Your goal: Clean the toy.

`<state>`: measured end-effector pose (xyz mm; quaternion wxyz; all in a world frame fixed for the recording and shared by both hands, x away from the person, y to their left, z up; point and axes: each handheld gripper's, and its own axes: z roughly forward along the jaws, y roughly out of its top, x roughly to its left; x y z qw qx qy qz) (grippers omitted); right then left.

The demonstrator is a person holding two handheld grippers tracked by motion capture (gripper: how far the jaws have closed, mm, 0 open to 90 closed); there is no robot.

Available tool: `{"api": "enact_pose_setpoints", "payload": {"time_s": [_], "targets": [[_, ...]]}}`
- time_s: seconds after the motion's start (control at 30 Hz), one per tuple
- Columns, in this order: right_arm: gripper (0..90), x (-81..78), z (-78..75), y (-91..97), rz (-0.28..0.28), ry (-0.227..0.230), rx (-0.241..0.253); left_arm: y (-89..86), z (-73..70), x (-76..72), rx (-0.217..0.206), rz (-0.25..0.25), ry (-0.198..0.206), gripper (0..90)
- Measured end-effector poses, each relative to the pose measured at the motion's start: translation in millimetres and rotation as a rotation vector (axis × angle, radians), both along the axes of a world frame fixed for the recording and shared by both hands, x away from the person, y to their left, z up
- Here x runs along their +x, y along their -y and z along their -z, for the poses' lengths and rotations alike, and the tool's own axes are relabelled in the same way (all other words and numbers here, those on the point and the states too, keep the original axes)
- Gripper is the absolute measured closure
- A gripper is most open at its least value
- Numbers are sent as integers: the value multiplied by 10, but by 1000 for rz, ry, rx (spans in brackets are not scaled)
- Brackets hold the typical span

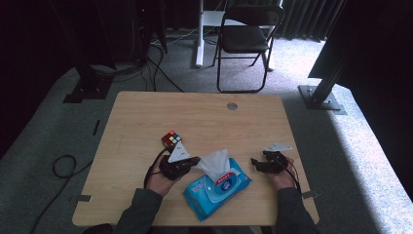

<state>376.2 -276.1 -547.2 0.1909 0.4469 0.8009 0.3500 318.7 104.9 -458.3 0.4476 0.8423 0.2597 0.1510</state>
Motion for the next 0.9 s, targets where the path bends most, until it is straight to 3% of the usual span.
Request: {"api": "enact_pose_setpoints", "payload": {"time_s": [0.53,0.9], "targets": [[319,0,1,2,-2,1,1,-272,-26,103,-10,-96,-1,900],[319,-1,1,3,-2,1,1,-519,-84,161,-36,-221,9,900]]}}
